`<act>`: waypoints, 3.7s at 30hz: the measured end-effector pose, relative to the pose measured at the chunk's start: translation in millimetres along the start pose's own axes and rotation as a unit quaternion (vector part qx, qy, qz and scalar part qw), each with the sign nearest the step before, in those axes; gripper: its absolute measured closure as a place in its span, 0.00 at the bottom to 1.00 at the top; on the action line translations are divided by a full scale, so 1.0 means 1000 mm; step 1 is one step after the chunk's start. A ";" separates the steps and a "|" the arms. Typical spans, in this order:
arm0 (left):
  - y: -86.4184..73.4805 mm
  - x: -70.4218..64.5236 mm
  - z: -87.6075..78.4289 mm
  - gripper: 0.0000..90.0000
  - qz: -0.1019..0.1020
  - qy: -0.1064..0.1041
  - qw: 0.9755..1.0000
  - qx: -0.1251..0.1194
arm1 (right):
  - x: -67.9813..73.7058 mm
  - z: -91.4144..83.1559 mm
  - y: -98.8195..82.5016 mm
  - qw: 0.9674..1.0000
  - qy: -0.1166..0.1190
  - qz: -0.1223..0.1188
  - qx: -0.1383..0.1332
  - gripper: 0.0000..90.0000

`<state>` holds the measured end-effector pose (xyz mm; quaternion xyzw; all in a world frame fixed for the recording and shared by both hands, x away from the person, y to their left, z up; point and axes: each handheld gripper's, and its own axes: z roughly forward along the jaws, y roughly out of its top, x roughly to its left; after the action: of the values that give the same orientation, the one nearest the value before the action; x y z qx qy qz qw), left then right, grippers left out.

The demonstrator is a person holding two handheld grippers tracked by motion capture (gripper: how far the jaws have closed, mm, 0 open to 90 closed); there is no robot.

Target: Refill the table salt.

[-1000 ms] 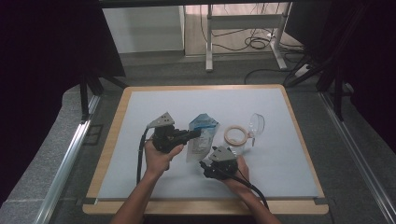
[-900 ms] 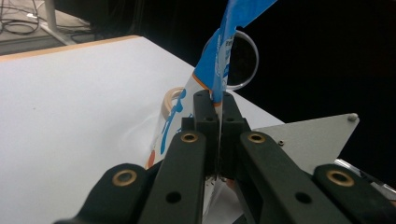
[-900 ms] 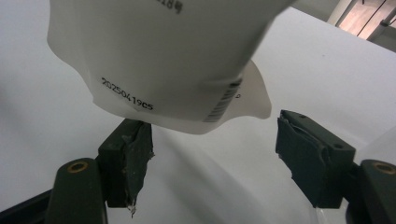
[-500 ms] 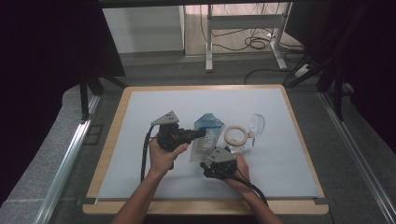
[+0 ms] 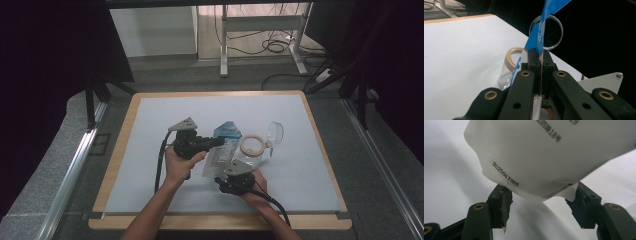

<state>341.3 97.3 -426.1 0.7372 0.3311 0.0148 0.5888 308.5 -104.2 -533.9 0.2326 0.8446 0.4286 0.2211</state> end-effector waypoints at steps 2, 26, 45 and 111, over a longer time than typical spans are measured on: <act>0.000 0.001 0.002 1.00 -0.003 0.000 1.000 0.001 | 0.000 0.000 -0.001 1.000 0.005 0.008 0.000 0.44; 0.012 0.009 0.024 1.00 -0.004 -0.003 1.000 0.029 | -0.003 -0.006 -0.004 0.998 0.035 0.048 -0.002 0.45; 0.022 0.007 0.036 1.00 0.007 0.002 0.999 0.045 | -0.004 -0.010 -0.003 0.996 0.051 0.070 -0.021 0.46; 0.045 0.007 0.068 1.00 0.034 0.016 0.994 0.102 | -0.005 -0.016 0.007 0.986 0.086 0.123 -0.067 0.47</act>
<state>395.6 38.2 -410.2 0.8041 0.3148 0.0126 0.5041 304.8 -113.8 -518.8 0.2814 0.7950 0.5264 0.1083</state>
